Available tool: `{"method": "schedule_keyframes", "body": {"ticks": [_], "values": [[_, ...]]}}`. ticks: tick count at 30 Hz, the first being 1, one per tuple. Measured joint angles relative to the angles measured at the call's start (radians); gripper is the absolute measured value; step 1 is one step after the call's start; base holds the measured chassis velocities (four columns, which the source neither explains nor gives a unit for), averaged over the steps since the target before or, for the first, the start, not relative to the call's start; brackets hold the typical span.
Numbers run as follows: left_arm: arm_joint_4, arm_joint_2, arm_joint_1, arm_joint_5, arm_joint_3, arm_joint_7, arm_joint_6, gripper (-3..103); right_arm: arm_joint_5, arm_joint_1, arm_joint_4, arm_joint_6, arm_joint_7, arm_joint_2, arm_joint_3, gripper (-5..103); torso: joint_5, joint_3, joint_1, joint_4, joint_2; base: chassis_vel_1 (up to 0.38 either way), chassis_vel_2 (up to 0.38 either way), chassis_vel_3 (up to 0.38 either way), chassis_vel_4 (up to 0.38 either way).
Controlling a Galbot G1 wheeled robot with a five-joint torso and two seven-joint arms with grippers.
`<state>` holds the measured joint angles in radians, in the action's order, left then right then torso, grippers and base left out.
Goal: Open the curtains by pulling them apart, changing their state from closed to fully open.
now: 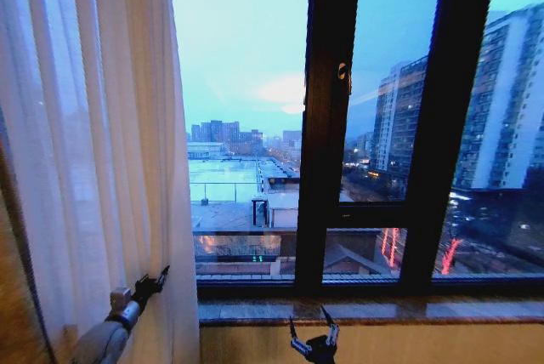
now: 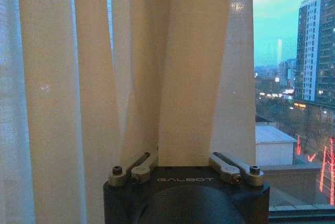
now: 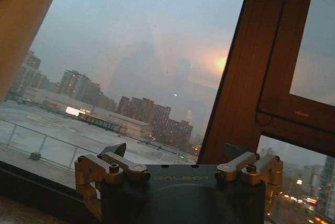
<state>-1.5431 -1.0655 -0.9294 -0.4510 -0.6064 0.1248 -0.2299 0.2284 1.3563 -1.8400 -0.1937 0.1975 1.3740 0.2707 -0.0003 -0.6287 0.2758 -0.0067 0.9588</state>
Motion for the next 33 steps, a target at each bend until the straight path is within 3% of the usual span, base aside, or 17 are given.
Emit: {"method": "schedule_keyframes", "body": {"ticks": [1, 3, 6, 33], "values": [[0.0, 0.0, 0.0, 0.0, 0.0, 0.0, 0.0, 16, 0.0, 0.0, 0.0, 0.0, 0.0, 0.0, 0.0, 100, 0.0, 0.0, 0.0, 0.0, 0.0, 0.0, 0.0, 0.0, 0.0], [-0.002, -0.001, -0.011, 0.008, -0.008, 0.008, 0.008, 5, -0.021, -0.003, 0.006, -0.003, -0.012, 0.0, 0.0, 100, 0.0, 0.0, 0.0, 0.0, 0.0, 0.0, 0.0, 0.0, 0.0], [-0.004, -0.001, -0.022, 0.011, -0.019, 0.012, 0.013, 1, -0.025, -0.008, 0.013, -0.007, -0.015, 0.0, 0.0, 100, 0.0, 0.0, 0.0, 0.0001, 0.0, 0.0, 0.0, 0.0, 0.0], [-0.024, 0.027, -0.055, 0.008, -0.046, 0.028, 0.015, 0, -0.026, -0.001, 0.003, -0.011, -0.011, 0.0, -0.004, 100, -0.0001, 0.0, 0.0, 0.0001, 0.0, -0.016, 0.015, 0.014, -0.015]]}}
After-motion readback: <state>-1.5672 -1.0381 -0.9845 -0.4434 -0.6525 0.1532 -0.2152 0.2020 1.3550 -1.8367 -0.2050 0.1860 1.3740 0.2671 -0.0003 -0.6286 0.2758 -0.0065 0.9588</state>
